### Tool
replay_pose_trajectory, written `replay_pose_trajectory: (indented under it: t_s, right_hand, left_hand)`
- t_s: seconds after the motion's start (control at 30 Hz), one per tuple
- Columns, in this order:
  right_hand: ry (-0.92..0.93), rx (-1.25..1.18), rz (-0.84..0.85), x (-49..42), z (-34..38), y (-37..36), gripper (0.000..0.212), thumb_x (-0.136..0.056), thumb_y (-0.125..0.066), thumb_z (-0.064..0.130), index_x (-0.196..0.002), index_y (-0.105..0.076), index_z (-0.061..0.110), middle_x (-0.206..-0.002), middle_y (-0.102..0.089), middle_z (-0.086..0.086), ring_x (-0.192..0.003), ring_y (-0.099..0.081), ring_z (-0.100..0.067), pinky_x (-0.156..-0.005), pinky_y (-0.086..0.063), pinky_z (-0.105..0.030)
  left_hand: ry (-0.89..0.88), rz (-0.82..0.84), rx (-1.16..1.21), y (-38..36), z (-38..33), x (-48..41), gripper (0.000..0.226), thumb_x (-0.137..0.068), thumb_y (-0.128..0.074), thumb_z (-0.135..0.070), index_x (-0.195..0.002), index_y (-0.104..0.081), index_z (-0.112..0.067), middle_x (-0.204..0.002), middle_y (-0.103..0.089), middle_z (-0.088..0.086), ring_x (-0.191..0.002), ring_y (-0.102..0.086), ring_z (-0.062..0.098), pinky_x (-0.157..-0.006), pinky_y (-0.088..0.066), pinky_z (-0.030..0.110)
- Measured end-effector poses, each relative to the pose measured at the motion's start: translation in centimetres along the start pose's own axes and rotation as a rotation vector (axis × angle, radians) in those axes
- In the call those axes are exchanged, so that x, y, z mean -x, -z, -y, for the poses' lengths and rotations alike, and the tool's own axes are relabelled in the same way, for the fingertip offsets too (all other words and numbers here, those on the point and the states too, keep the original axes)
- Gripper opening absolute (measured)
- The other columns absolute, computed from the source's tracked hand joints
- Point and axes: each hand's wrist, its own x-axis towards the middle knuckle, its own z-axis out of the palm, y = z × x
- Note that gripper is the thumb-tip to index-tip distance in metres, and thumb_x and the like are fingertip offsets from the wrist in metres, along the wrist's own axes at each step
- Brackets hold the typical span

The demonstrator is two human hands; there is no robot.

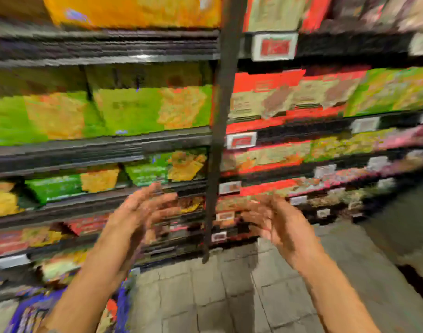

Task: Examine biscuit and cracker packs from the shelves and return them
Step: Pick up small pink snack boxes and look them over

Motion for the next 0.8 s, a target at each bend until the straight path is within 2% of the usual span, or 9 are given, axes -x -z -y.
replay_pose_trajectory:
  t_s: [0.07,0.13,0.27,0.37,0.47,0.53,0.63,0.73,0.8]
  right_hand:
    - [0.111,0.009,-0.094,0.7,4.3,6.6,0.029,-0.104,-0.047,0.040,-0.103,-0.066,0.017,-0.101,-0.080,-0.009,-0.092,-0.075,-0.023,-0.091,-0.053,-0.042]
    - [0.201,-0.007,-0.176,1.4,8.2,12.7,0.034,-0.103,-0.048,0.045,-0.111,-0.066,0.017,-0.119,-0.077,-0.011,-0.108,-0.072,-0.026,-0.094,-0.049,-0.043]
    - [0.295,-0.106,-0.326,3.3,12.5,22.9,0.046,-0.100,-0.049,0.047,-0.123,-0.067,0.013,-0.120,-0.076,-0.009,-0.107,-0.072,-0.023,-0.093,-0.050,-0.041]
    - [0.256,-0.142,-0.367,3.7,14.5,28.5,0.042,-0.104,-0.044,0.041,-0.120,-0.068,0.010,-0.110,-0.078,-0.008,-0.097,-0.071,-0.024,-0.077,-0.046,-0.036]
    - [0.269,-0.196,-0.371,2.2,17.8,32.1,0.036,-0.098,-0.050,0.037,-0.109,-0.068,0.008,-0.095,-0.078,-0.008,-0.079,-0.069,-0.025,-0.068,-0.037,-0.032]
    - [0.308,-0.174,-0.374,0.6,20.6,33.6,0.035,-0.103,-0.047,0.037,-0.110,-0.068,0.010,-0.100,-0.080,-0.007,-0.088,-0.074,-0.026,-0.078,-0.045,-0.038]
    - [0.394,-0.088,-0.343,-2.9,26.0,34.4,0.040,-0.108,-0.041,0.040,-0.121,-0.067,0.012,-0.114,-0.079,-0.008,-0.106,-0.074,-0.027,-0.093,-0.053,-0.046]
    - [0.499,0.032,-0.254,-6.8,32.9,33.3,0.047,-0.109,-0.035,0.047,-0.125,-0.066,0.015,-0.117,-0.078,-0.004,-0.105,-0.075,-0.020,-0.083,-0.056,-0.038]
    - [0.572,0.081,-0.196,-8.6,37.6,31.8,0.051,-0.107,-0.034,0.052,-0.125,-0.066,0.016,-0.119,-0.077,-0.003,-0.109,-0.074,-0.019,-0.090,-0.056,-0.039]
  left_hand:
    - [-0.042,0.221,-0.008,-10.3,-1.0,-2.9,0.064,-0.084,-0.078,-0.048,-0.139,-0.062,-0.019,-0.127,-0.075,0.011,-0.107,-0.076,0.028,-0.079,-0.061,0.036]
    - [-0.085,0.351,-0.033,-20.1,-1.5,-4.6,0.072,-0.071,-0.087,-0.057,-0.131,-0.068,-0.023,-0.131,-0.073,0.009,-0.116,-0.072,0.029,-0.091,-0.054,0.044]
    - [-0.193,0.443,-0.024,-35.4,-2.1,-7.7,0.055,-0.090,-0.070,-0.043,-0.137,-0.060,-0.017,-0.129,-0.074,0.007,-0.113,-0.074,0.027,-0.094,-0.055,0.047]
    - [-0.241,0.494,-0.043,-43.2,-3.7,-9.7,0.043,-0.095,-0.066,-0.020,-0.137,-0.058,-0.018,-0.122,-0.077,0.001,-0.109,-0.075,0.020,-0.089,-0.054,0.045]
    - [-0.385,0.443,-0.061,-48.8,-6.5,-12.2,0.039,-0.088,-0.069,-0.026,-0.127,-0.064,-0.023,-0.125,-0.076,-0.001,-0.113,-0.073,0.019,-0.084,-0.058,0.033]
    - [-0.470,0.374,-0.031,-51.9,-8.8,-14.6,0.034,-0.090,-0.075,-0.018,-0.123,-0.065,-0.020,-0.124,-0.075,-0.001,-0.116,-0.071,0.020,-0.078,-0.056,0.022]
    - [-0.549,0.253,-0.019,-55.9,-12.5,-19.2,0.025,-0.098,-0.066,-0.010,-0.121,-0.063,-0.020,-0.115,-0.069,0.000,-0.108,-0.066,0.017,-0.082,-0.052,0.026]
    - [-0.637,0.139,-0.079,-58.9,-15.0,-24.1,0.029,-0.099,-0.066,-0.010,-0.127,-0.062,-0.018,-0.111,-0.065,-0.002,-0.091,-0.062,0.010,-0.077,-0.049,0.027]
    - [-0.640,0.072,-0.113,-60.6,-16.0,-26.4,0.037,-0.099,-0.066,-0.011,-0.135,-0.059,-0.013,-0.122,-0.063,0.003,-0.095,-0.061,0.013,-0.075,-0.049,0.027]
